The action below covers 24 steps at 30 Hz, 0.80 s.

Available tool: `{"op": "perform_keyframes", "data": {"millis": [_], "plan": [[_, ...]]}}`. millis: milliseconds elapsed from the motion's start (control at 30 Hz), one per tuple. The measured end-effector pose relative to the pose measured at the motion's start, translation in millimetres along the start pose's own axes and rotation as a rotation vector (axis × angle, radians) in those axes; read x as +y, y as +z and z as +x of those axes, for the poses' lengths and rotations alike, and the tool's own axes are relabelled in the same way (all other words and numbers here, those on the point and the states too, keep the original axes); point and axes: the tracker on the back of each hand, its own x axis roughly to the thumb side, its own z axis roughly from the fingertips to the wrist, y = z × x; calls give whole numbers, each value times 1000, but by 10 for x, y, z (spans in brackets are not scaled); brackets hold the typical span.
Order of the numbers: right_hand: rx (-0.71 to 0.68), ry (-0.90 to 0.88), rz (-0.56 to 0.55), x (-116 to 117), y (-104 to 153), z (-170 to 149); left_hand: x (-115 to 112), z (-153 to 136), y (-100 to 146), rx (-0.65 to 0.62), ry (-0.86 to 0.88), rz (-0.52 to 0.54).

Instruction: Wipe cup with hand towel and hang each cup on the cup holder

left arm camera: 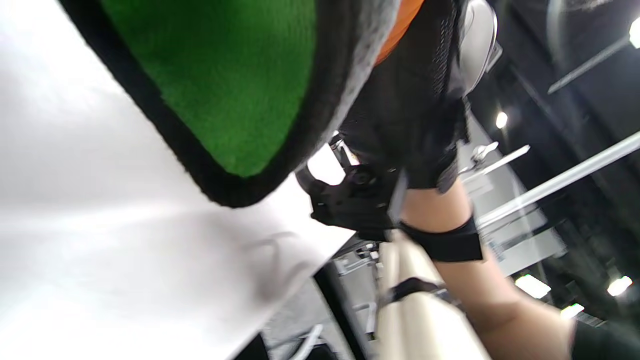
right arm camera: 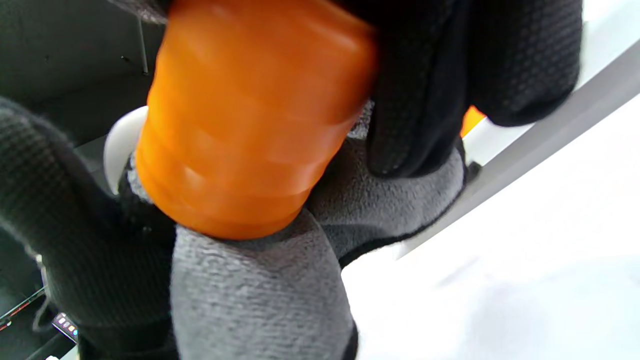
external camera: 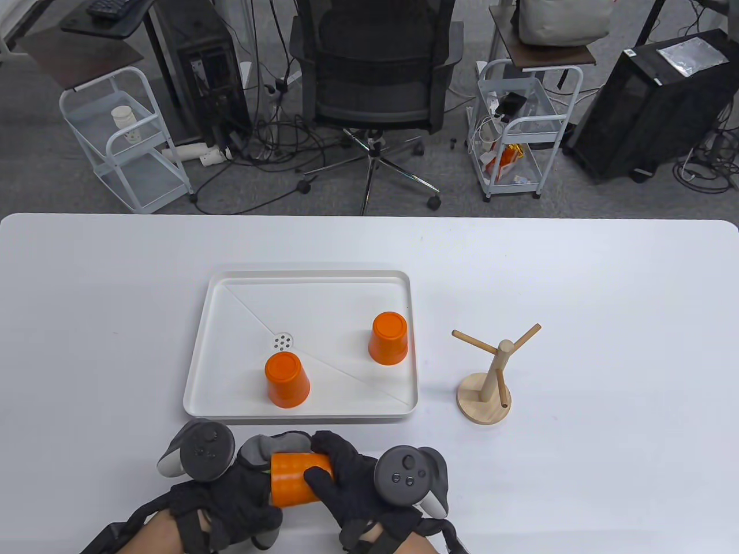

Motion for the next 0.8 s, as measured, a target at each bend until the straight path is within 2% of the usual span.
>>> {"op": "perform_keyframes", "data": {"millis": [200, 267, 367, 500, 567, 700, 800], "plan": [[13, -12, 6, 0, 2, -7, -17, 162, 5, 25, -352, 2], [9, -13, 3, -5, 3, -6, -17, 187, 5, 17, -420, 21], [-2, -7, -10, -17, 3, 2, -12, 123, 8, -22, -289, 51], [-29, 17, -33, -38, -2, 13, 1, -33, 13, -65, 65, 79], [-49, 38, -44, -49, 2, 31, 6, -70, 23, -88, 170, 87], [-90, 47, -77, -89, 12, 77, 39, -93, 68, -142, 318, 132], [-124, 69, -112, -131, 27, 104, 88, -77, 120, -175, 355, 192]]}}
